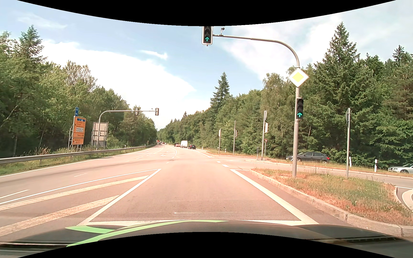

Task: Follow the waypoints while adhering to traffic rules and regulations

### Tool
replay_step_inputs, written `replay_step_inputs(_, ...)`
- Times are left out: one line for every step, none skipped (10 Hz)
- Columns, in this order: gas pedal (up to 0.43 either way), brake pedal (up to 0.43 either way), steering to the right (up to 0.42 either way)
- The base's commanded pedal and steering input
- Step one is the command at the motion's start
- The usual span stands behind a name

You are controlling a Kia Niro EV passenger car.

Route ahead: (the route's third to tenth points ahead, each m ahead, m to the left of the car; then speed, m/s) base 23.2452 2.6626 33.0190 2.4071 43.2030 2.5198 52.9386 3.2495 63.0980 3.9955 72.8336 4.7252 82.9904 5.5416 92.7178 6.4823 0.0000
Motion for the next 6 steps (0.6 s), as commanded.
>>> replay_step_inputs(0.000, 0.280, -0.020)
replay_step_inputs(0.000, 0.280, -0.020)
replay_step_inputs(0.000, 0.287, -0.020)
replay_step_inputs(0.000, 0.280, -0.020)
replay_step_inputs(0.000, 0.287, -0.020)
replay_step_inputs(0.000, 0.280, -0.020)
